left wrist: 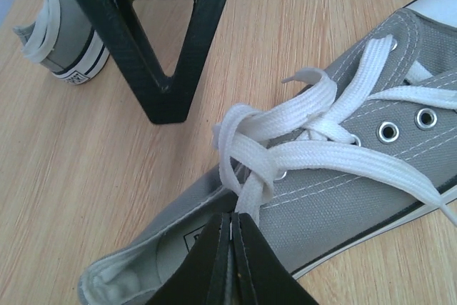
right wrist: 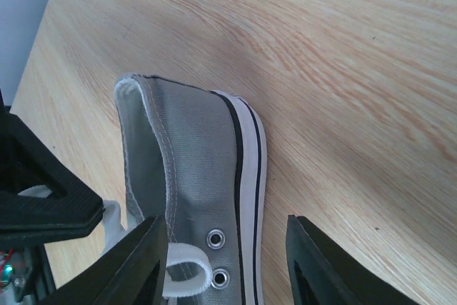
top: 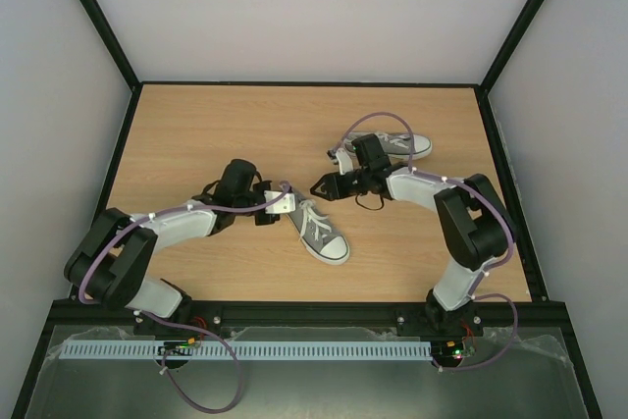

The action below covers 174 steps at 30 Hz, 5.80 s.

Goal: Tie the shoes
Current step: Tie the shoelace on the shoe.

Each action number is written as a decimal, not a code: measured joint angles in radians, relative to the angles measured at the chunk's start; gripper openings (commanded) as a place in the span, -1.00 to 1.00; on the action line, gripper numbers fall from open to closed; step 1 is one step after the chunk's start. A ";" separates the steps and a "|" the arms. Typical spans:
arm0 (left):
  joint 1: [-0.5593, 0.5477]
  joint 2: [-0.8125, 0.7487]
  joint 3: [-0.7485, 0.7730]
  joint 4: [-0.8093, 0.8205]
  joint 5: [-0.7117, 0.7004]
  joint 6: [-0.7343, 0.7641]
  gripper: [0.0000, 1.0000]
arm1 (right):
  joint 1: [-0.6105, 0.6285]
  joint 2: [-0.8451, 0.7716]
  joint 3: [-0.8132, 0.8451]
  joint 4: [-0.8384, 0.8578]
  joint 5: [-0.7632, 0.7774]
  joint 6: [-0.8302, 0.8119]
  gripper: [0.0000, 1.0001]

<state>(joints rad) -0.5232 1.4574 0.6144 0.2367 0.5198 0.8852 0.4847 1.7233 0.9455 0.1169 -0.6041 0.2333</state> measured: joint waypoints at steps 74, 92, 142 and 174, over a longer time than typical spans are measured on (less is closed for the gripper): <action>-0.011 -0.003 -0.029 0.034 -0.013 0.055 -0.85 | -0.001 -0.066 -0.055 -0.015 -0.019 0.191 -0.26; -0.013 -0.003 -0.044 0.045 -0.012 0.068 -0.89 | 0.002 -0.085 -0.073 -0.052 0.066 -0.958 -0.02; -0.003 -0.005 -0.044 0.028 -0.035 0.053 -0.95 | 0.145 -0.206 -0.249 0.093 0.355 -1.211 -0.98; 0.039 -0.089 0.022 -0.166 -0.021 0.051 0.67 | 0.214 -0.415 -0.281 0.037 0.548 -0.821 -0.22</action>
<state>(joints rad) -0.4839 1.3682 0.6365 0.0704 0.4992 0.9367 0.6983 1.3083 0.6643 0.1543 -0.0559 -0.5873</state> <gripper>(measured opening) 0.689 0.391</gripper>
